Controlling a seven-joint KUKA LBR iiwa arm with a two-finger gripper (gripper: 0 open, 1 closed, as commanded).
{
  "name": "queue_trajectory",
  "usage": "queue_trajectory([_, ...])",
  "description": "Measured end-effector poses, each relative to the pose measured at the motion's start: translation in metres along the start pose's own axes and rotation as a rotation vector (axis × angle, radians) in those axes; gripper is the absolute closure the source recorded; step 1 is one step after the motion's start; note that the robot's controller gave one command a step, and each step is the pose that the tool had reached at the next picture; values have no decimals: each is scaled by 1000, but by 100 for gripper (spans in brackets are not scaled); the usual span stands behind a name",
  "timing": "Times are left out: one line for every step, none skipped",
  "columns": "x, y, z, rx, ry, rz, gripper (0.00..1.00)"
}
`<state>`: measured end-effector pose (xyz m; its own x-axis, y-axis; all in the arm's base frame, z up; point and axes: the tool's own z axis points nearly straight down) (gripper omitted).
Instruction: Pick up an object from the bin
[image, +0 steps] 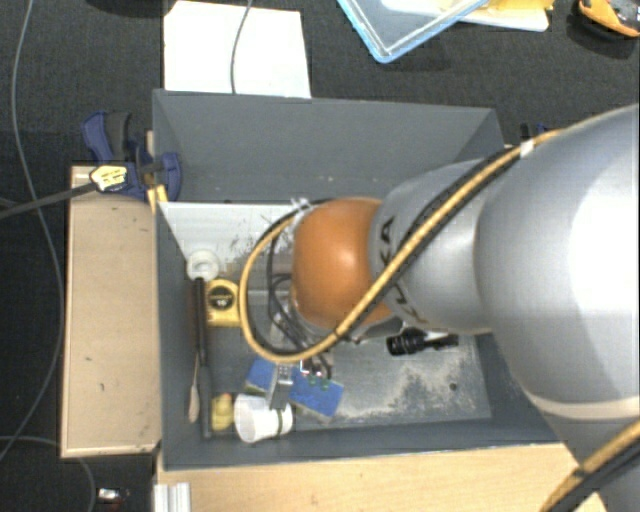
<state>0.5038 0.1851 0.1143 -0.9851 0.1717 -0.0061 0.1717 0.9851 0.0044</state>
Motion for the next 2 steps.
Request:
queue_trajectory([-21, -40, 15, 2, 3, -186, 0])
queue_trajectory([-29, -50, 31, 1, 5, 73, 0])
